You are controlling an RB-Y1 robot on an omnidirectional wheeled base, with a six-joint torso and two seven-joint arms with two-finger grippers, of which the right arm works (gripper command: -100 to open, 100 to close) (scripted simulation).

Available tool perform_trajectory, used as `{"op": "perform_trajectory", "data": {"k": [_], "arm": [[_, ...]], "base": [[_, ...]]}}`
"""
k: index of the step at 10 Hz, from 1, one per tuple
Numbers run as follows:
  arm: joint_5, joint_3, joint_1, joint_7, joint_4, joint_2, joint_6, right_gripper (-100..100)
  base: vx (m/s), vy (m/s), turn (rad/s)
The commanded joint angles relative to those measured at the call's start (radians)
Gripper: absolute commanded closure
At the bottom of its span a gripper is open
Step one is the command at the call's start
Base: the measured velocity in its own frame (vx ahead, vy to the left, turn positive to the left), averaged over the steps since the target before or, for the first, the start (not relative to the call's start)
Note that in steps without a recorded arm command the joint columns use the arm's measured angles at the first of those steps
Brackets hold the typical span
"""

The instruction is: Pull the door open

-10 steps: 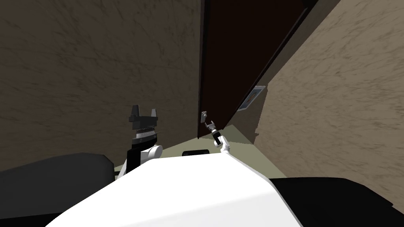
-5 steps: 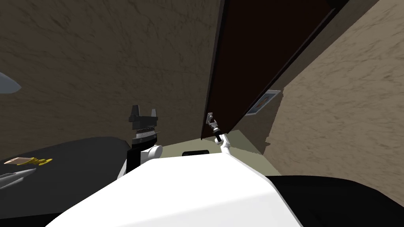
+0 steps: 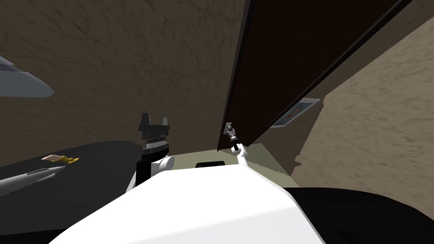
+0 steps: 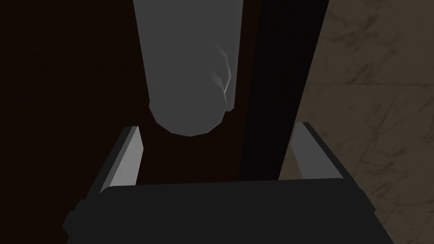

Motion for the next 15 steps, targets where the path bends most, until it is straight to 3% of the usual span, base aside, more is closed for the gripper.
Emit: {"op": "perform_trajectory", "data": {"k": [1,3,5,6,11,15], "arm": [[-0.018,-0.044,-0.029,0.035,0.034,0.013,0.003,-100],[-0.035,-0.086,-0.055,0.064,0.061,0.028,0.013,-100],[-0.034,-0.087,-0.056,0.067,0.061,0.033,0.015,-100],[-0.034,-0.087,-0.056,0.067,0.061,0.033,0.015,100],[-0.034,-0.087,-0.056,0.067,0.061,0.033,0.015,100],[-0.079,-0.085,-0.065,-0.035,0.075,0.015,0.015,100]], "base": [[0.026,-0.045,0.220],[0.044,-0.087,0.269],[0.028,-0.076,0.107],[-0.002,0.002,-0.029],[-0.001,0.003,-0.005],[-0.020,-0.002,0.041]]}}
